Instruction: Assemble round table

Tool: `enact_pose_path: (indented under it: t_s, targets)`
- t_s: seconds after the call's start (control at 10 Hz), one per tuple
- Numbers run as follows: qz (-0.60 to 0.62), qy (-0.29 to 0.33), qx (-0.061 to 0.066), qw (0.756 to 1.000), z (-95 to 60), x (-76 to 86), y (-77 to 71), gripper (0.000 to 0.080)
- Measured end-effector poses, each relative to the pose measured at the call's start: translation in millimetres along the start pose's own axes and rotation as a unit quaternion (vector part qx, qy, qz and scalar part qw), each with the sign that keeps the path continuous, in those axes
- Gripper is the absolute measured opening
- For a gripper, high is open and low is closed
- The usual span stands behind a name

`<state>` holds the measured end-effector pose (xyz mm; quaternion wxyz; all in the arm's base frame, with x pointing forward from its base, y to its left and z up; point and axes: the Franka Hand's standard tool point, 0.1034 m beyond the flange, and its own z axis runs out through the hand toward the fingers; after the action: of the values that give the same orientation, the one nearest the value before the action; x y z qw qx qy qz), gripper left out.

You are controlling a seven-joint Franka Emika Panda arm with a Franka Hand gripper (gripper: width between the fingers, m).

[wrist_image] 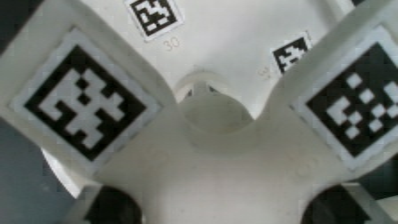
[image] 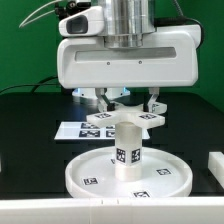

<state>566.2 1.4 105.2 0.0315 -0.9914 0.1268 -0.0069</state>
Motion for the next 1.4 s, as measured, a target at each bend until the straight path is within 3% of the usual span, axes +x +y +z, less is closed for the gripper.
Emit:
enact_pose_path:
  t_s: [1.0, 1.4]
  targets:
    - [-0.009, 0.004, 0.000, 1.000, -0.2, 2.0, 1.7, 0.0443]
    - [0.140, 0.019, 0.010, 0.990, 0.0, 4.5, 2.7, 0.0443]
